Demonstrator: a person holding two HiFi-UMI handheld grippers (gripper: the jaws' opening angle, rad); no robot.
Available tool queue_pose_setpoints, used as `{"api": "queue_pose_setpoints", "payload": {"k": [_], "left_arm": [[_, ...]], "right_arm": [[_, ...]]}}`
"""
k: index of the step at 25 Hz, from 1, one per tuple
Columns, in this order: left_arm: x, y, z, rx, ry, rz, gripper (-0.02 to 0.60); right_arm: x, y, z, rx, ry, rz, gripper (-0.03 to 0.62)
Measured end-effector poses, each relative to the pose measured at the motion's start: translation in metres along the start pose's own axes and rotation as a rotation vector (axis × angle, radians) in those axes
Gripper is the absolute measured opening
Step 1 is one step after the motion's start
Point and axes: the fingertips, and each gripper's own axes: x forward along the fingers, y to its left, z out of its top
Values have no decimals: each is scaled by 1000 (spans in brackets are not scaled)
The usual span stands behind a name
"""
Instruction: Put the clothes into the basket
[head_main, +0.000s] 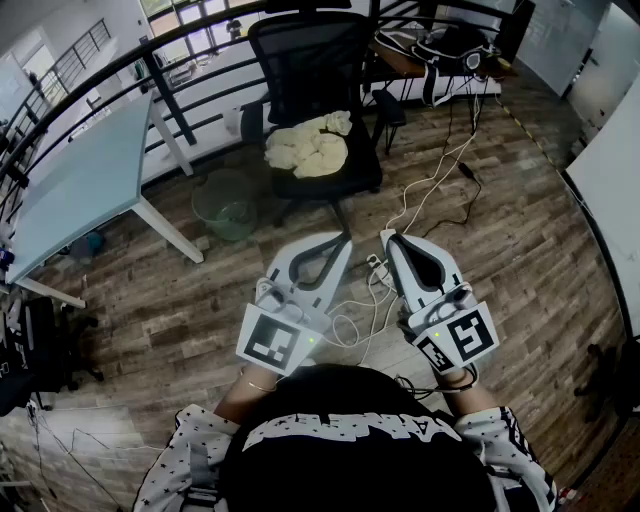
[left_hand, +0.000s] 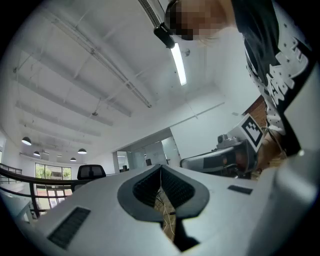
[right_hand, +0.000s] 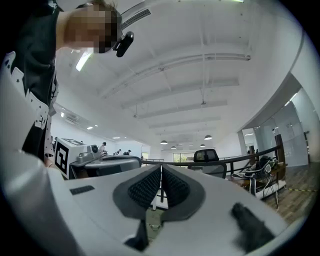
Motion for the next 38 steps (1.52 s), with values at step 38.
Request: {"api": "queue_pose_setpoints", "payload": {"k": [38], "left_arm": [[8,-21,-2,8,50,104,15]], "right_arm": [[-16,-11,-5,41,-13,109,29]]}}
